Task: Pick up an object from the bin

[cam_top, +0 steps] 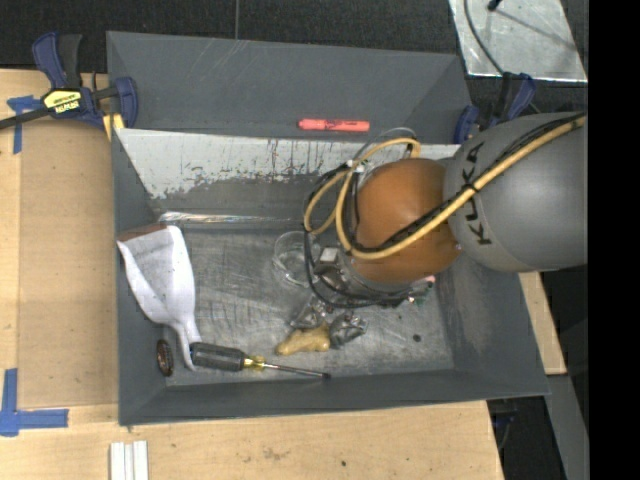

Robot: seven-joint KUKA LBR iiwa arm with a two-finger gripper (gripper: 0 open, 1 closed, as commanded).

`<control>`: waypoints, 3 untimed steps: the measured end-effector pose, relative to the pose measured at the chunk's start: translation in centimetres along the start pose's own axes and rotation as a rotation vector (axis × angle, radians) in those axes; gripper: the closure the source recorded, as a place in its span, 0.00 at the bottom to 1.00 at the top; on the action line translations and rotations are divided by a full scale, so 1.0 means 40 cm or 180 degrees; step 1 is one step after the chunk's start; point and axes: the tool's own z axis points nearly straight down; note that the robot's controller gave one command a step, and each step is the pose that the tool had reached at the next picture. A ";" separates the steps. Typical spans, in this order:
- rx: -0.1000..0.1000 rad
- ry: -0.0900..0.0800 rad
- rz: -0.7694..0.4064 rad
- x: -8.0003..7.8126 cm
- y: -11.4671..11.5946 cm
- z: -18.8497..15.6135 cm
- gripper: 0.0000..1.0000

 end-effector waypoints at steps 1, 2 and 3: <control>-0.0031 0.0004 -0.0034 0.013 -0.003 -0.290 1.00; -0.0032 0.0005 -0.0033 0.013 -0.003 -0.289 1.00; -0.0047 0.0012 -0.0235 0.014 -0.008 -0.328 1.00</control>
Offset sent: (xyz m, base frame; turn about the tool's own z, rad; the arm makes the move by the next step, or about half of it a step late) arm 0.0000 0.0000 0.0000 0.0000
